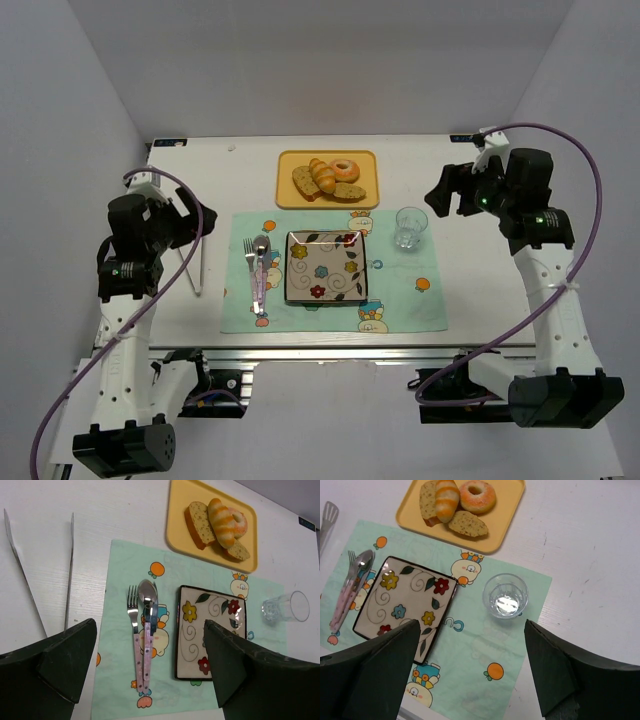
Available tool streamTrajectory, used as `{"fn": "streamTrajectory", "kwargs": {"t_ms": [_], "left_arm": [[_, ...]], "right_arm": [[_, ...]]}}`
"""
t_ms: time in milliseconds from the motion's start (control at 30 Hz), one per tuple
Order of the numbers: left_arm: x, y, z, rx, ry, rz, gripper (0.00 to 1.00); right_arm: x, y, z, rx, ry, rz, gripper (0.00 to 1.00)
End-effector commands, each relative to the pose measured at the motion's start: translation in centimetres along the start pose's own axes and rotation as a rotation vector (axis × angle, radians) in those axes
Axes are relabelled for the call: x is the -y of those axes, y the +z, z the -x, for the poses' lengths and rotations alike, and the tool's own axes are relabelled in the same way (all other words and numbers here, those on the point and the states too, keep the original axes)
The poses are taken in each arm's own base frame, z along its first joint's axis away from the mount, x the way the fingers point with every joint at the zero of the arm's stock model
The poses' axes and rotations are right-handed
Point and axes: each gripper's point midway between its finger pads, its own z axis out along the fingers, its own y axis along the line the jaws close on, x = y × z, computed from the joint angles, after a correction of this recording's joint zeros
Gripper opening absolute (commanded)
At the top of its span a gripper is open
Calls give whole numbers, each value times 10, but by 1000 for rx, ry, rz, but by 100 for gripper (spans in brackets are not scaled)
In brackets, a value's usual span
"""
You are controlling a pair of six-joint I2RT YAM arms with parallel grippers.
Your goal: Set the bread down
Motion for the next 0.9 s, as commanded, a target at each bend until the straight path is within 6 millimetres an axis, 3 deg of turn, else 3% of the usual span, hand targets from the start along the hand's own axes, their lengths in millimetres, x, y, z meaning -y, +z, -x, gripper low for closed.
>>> {"fn": "streamTrajectory", "kwargs": {"t_ms": [0, 100, 167, 267, 367, 400, 433, 467, 533, 600, 667, 700, 800, 867], "left_arm": [[-1, -6, -12, -44, -11, 4, 98], [-7, -5, -20, -87, -7, 31, 98], [-10, -5, -25, -107, -25, 49, 98], [-4, -9, -23, -113, -26, 30, 97], [-8, -14, -19, -98, -35, 62, 86], [-9, -17, -16, -80, -40, 75, 77], [-11, -18, -17, -72, -47, 88, 68], [-15, -19, -17, -55, -45, 102, 45], [-19, -24, -15, -20, -17, 119, 35], [-40, -20, -26, -27, -11, 212, 35], [-47, -17, -39, -58, -36, 243, 55], [-50, -16, -44, -69, -47, 251, 77], [-69, -5, -68, -116, -96, 325, 94], [-70, 10, -76, -177, -87, 313, 98]], "right_arm": [[10, 7, 4, 20, -59, -20, 89], [-2, 11, -8, 35, -283, 111, 89], [-19, 13, -19, 63, -408, 244, 89], [-37, 17, -28, 118, -431, 364, 76], [-49, 21, -32, 149, -383, 440, 24], [-50, 22, -32, 147, -363, 450, 0], [-51, 22, -31, 144, -343, 456, 0], [-50, 25, -31, 135, -319, 456, 0], [-50, 26, -34, 112, -295, 457, 44], [-45, 25, -39, 79, -286, 430, 89], [-40, 21, -41, 62, -291, 381, 89], [-39, 18, -41, 60, -308, 375, 89], [-42, 12, -53, 18, -315, 388, 89], [-43, 13, -60, -4, -316, 403, 89]]}}
